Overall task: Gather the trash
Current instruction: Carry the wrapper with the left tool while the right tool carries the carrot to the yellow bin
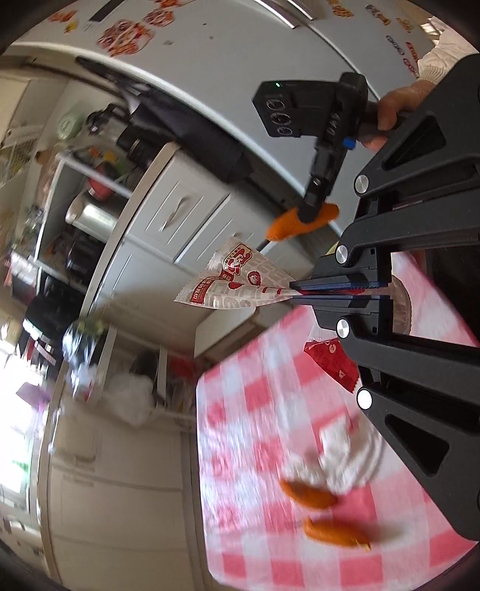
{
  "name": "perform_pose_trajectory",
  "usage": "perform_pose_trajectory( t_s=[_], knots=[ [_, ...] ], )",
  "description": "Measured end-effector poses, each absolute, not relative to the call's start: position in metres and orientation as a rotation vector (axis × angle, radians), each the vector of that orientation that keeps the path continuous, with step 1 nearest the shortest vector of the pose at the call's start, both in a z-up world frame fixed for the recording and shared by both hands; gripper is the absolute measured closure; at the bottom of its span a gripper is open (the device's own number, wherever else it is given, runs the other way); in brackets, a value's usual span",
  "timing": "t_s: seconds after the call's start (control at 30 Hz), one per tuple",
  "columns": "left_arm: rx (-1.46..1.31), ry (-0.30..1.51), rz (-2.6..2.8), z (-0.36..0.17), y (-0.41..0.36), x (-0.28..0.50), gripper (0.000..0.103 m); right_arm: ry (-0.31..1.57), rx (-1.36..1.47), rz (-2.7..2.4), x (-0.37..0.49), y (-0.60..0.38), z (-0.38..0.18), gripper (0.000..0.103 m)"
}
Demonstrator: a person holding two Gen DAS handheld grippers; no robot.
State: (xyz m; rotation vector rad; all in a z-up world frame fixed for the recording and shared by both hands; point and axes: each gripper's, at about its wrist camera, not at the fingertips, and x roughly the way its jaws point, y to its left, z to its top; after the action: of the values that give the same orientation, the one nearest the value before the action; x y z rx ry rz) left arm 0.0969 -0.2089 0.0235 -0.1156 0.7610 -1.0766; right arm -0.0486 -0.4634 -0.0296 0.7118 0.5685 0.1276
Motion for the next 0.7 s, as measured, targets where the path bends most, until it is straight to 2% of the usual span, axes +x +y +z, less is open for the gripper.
perform_pose_trajectory(
  t_s=[0.33, 0.47, 0.63, 0.7],
  knots=[
    [0.045, 0.86, -1.329, 0.008, -0.39, 0.059, 0.1, 0.616, 0.873, -0.13, -0.115, -0.562, -0.113, 0.083],
    [0.083, 0.928, -1.385, -0.02, -0.45, 0.049, 0.1, 0.65, 0.919, -0.186, -0.122, -0.585, -0.146, 0.083],
    [0.186, 1.051, -1.363, -0.08, -0.516, 0.048, 0.1, 0.698, 0.964, -0.251, -0.122, -0.607, -0.184, 0.083],
    [0.23, 1.106, -1.322, -0.103, -0.53, 0.051, 0.096, 0.722, 0.972, -0.28, -0.118, -0.615, -0.2, 0.083]
  ],
)
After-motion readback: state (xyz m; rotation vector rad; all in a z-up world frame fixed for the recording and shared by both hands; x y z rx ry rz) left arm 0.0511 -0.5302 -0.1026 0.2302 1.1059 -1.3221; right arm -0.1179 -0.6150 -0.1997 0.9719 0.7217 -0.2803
